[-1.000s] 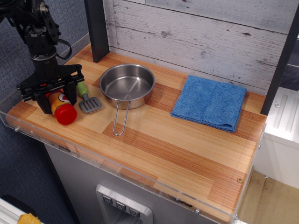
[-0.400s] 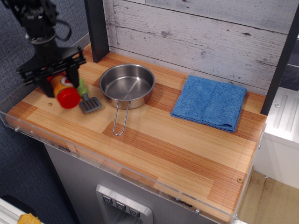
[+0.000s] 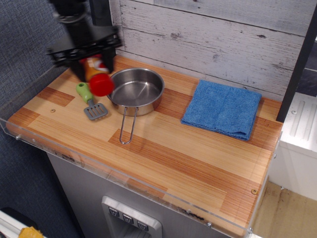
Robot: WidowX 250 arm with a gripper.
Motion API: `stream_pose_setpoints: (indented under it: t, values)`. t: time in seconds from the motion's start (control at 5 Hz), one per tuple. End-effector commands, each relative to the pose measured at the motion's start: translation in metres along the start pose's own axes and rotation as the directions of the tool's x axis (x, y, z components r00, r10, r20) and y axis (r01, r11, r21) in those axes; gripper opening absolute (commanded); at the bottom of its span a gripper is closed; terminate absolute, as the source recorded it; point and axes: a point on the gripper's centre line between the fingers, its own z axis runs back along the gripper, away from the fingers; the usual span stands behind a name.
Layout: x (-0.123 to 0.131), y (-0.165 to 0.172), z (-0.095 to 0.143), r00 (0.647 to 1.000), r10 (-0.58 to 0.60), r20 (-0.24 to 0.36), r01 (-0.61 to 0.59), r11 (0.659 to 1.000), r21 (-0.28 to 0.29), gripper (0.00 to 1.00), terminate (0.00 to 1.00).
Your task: Place the red bottle between the pot and the towel
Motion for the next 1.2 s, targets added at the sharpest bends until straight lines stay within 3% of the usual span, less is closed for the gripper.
stream_pose_setpoints:
  t: [0.0, 0.4, 1.0]
  values:
    - [-0.026, -0.046, 0.036, 0.980, -0.189, 0.063, 0.195, 0.975, -0.110, 0.00, 0.00]
    - [-0.056, -0.057, 0.022, 0.936, -0.350, 0.028, 0.352, 0.932, -0.087, 0.00, 0.00]
    - [-0.092, -0.066, -0.029, 0.843, -0.530, -0.092, 0.529, 0.848, -0.030, 0.00, 0.00]
